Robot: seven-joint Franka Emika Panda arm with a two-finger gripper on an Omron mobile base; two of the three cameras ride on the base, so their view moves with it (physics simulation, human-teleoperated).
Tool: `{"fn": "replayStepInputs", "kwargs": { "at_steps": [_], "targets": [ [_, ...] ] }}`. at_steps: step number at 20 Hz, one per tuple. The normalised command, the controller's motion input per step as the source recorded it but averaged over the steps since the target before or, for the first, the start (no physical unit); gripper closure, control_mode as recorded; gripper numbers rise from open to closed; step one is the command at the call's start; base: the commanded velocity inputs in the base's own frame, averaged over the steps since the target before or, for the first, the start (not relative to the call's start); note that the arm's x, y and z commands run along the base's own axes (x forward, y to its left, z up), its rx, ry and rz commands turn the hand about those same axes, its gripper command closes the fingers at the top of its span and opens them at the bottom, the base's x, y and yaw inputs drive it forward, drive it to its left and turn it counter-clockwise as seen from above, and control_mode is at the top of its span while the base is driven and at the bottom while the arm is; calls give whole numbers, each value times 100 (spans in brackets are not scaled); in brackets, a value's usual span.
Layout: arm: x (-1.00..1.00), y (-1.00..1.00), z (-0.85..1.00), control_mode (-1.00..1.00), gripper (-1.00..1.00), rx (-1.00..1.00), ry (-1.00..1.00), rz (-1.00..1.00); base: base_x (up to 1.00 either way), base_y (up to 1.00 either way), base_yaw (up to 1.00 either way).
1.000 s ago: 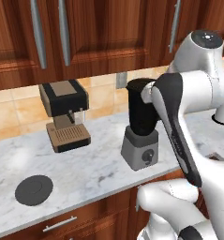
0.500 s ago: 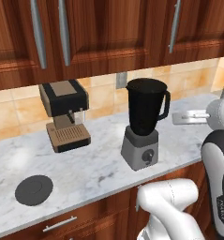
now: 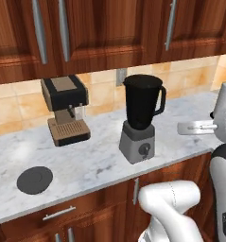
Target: Grab the limes from the fridge, place them in the blender, close the lid, and turn on the blender to create a marinade.
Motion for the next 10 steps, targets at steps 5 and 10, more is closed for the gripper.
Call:
{"fn": "replayStepInputs", "kwargs": {
  "at_steps": [5, 10],
  "targets": [
    [0, 0, 0, 100, -100, 0, 0, 0, -100, 50, 49],
    [0, 0, 0, 100, -100, 0, 0, 0, -70, 94, 80]
  ]
}}
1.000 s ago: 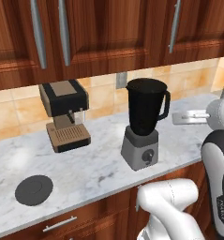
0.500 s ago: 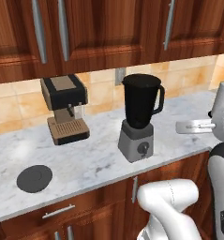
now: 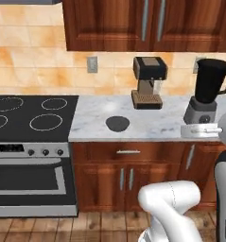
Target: Grab the limes from the fridge, place them in the blender, close the lid, and turn on the blender to create a marinade.
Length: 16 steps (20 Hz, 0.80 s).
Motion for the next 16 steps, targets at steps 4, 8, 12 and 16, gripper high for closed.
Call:
{"fn": "replayStepInputs", "kwargs": {
  "at_steps": [4, 8, 12, 16],
  "targets": [
    [0, 0, 0, 100, -100, 0, 0, 0, -61, 100, 78],
    [0, 0, 0, 100, -100, 0, 0, 0, -29, 100, 62],
    [0, 0, 0, 100, -100, 0, 0, 0, -1, 100, 42],
    [0, 0, 0, 100, -100, 0, 0, 0, 23, 100, 19]
  ]
}}
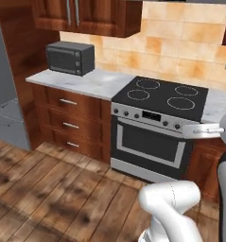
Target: Grab the limes from the fridge, place them in the blender, close the lid, and turn on the blender to create a marinade.
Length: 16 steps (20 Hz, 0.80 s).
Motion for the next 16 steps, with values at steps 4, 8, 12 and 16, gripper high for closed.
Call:
{"fn": "replayStepInputs", "kwargs": {
  "at_steps": [4, 8, 12, 16],
  "targets": [
    [0, 0, 0, 100, -100, 0, 0, 0, 76, 100, 0],
    [0, 0, 0, 100, -100, 0, 0, 0, 85, 100, 0],
    [0, 0, 0, 100, -100, 0, 0, 0, 83, 100, 0],
    [0, 0, 0, 100, -100, 0, 0, 0, 82, 100, 0]
  ]
}}
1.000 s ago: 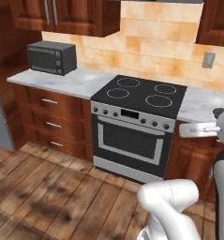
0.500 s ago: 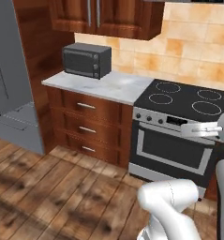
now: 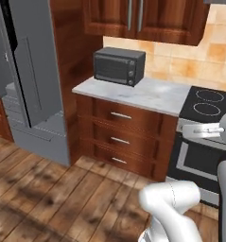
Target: Grab the limes from the fridge, place them in the blender, close the lid, and turn on the blender to create a marinade.
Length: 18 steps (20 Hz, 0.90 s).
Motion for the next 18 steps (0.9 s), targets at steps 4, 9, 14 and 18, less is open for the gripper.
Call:
{"fn": "replayStepInputs", "kwargs": {
  "at_steps": [4, 9, 14, 18],
  "targets": [
    [0, 0, 0, 100, -100, 0, 0, 0, 82, 100, 0],
    [0, 0, 0, 100, -100, 0, 0, 0, 80, 100, 0],
    [0, 0, 0, 100, -100, 0, 0, 0, 78, 100, 0],
    [0, 0, 0, 100, -100, 0, 0, 0, 78, 100, 0]
  ]
}}
